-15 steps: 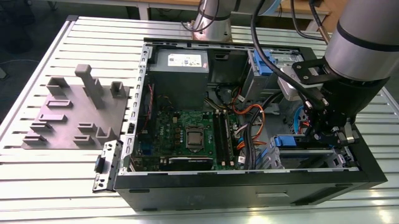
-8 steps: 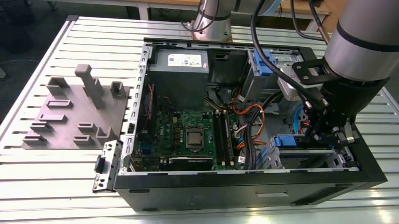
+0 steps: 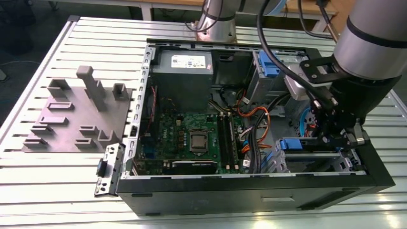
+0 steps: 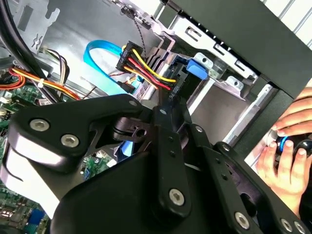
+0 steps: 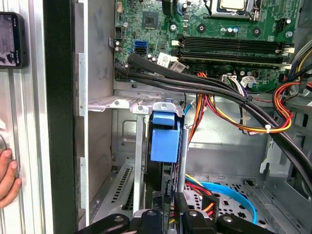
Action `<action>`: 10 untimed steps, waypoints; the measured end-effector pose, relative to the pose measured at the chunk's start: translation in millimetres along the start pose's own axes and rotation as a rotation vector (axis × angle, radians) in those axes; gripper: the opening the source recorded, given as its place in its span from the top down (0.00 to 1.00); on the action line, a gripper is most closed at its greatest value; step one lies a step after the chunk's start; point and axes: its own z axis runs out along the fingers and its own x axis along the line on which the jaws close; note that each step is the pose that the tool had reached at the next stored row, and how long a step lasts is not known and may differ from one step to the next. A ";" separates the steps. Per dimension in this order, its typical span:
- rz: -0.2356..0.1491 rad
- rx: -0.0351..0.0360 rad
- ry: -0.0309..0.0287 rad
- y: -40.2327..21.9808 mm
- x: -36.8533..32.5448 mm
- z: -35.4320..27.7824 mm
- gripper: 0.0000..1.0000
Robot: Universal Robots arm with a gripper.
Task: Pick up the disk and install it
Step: 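Insert the first disk wire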
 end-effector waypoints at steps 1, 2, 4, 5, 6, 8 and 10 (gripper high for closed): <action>0.000 0.0000 0.0001 -0.3 0.1 -1.6 0.76; 0.000 0.0000 0.0001 -0.7 0.2 -3.2 0.76; 0.000 0.0000 0.0000 -1.3 0.3 -6.3 0.76; 0.000 0.0000 0.0000 -1.4 0.4 -6.8 0.76; 0.000 0.0000 -0.0002 -1.3 0.4 -6.7 0.76; 0.000 0.0001 -0.0003 -1.4 0.3 -6.8 0.76; 0.000 0.0000 0.0000 -1.4 0.4 -7.0 0.78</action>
